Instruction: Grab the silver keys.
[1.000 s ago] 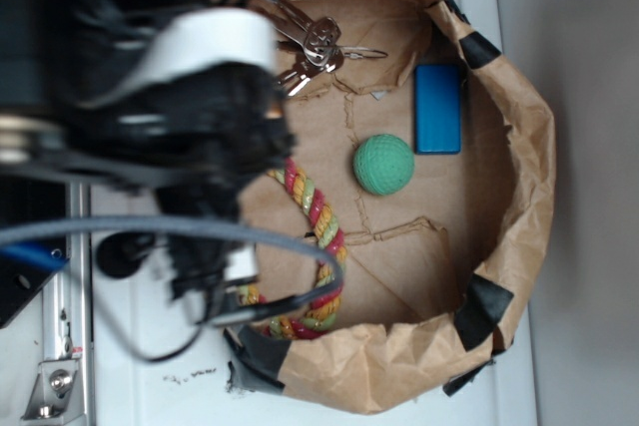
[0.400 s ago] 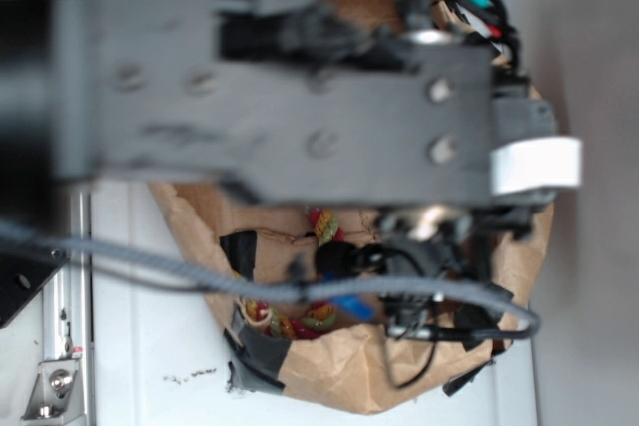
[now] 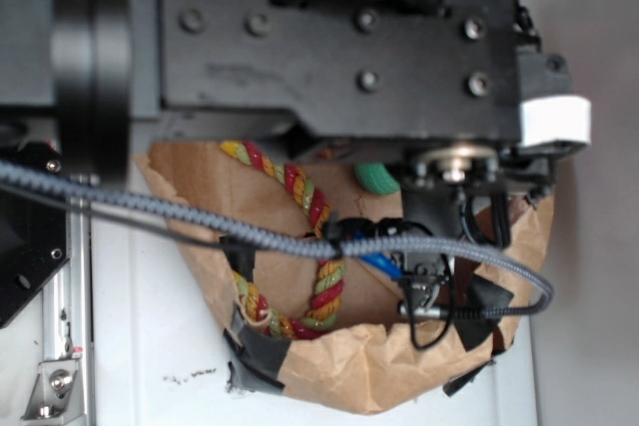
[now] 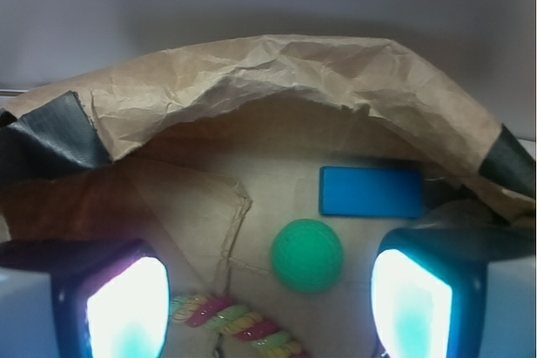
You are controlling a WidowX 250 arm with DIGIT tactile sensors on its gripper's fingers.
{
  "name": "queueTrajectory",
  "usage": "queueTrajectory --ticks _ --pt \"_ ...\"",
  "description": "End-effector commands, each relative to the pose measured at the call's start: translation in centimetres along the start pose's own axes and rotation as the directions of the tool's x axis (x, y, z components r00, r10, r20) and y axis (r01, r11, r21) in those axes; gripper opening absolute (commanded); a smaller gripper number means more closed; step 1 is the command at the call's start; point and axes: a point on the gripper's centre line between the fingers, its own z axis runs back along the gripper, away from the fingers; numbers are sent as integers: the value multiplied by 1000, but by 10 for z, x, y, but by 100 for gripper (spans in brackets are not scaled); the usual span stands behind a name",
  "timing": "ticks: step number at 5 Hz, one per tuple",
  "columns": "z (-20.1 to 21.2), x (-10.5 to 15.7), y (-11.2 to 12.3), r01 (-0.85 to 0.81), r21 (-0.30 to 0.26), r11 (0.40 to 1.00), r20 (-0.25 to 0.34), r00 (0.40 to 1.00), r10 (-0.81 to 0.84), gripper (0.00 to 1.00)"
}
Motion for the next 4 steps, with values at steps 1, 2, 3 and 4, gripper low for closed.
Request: queueTrajectory --ticks 1,2,3,4 --pt "19 14 1 -3 6 1000 66 998 2 100" --pt "-7 -1 18 -45 138 989 18 999 43 100" --pt "-4 -11 31 -61 163 985 23 998 58 100" --pt "-6 -15 45 -78 180 981 -22 996 83 100"
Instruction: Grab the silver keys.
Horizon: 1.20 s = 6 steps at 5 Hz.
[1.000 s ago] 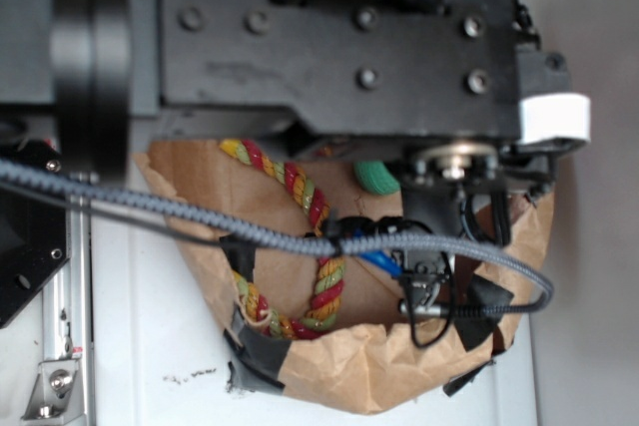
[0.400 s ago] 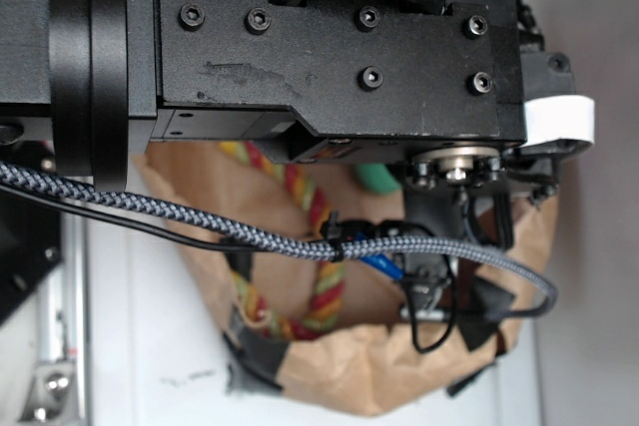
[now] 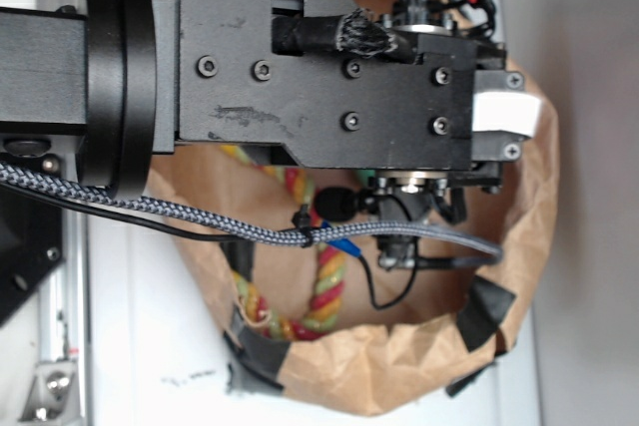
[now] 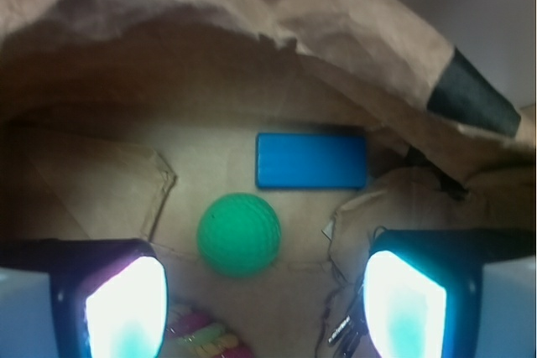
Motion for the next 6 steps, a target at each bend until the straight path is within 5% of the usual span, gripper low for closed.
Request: queueTrajectory --ticks 1,6 --pt "7 -8 23 -63 44 997 -41 997 65 100" --pt "8 -44 34 12 -43 999 14 1000 -11 100"
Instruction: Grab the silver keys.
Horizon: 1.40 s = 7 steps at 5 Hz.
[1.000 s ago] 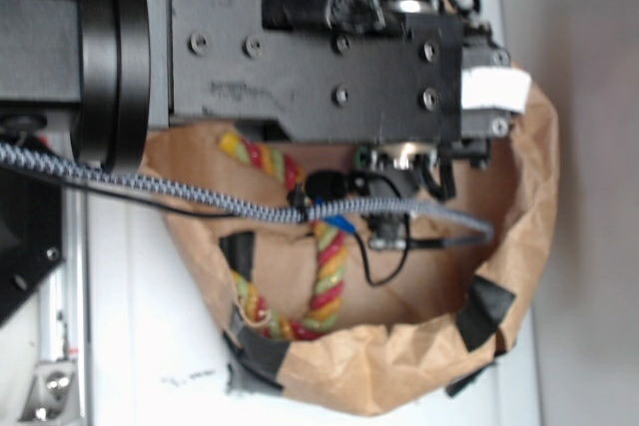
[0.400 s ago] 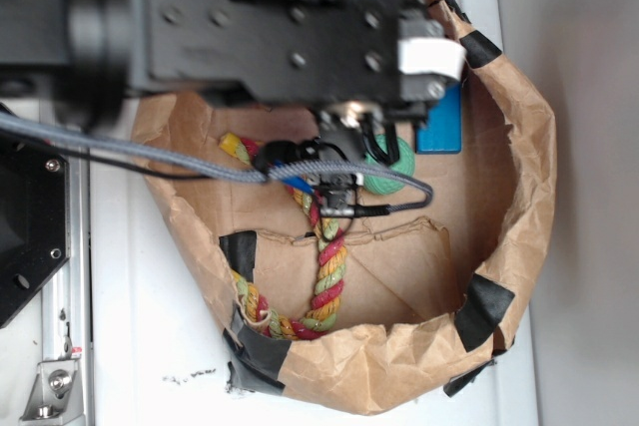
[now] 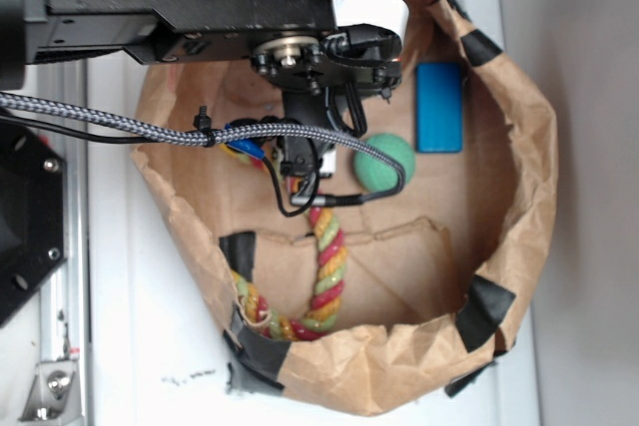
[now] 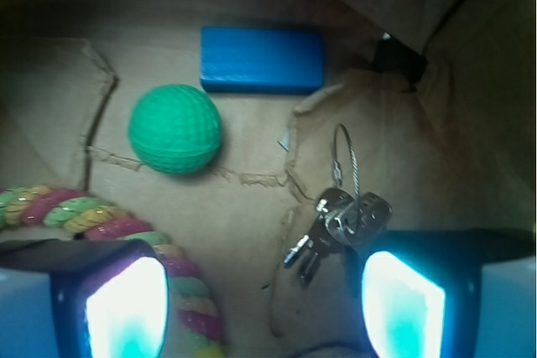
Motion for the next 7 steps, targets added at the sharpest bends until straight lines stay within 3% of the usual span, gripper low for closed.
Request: queueTrajectory --ticks 1,2,3,6,7 --pt "11 1 10 -23 22 999 54 998 22 100" --pt "-13 11 10 -31 41 999 103 994 26 100" --pt "-30 15 15 -37 25 999 116 993 33 100" --pt "-23 14 31 -72 50 996 69 995 68 100" --pt "-26 10 35 -74 91 993 49 996 70 100"
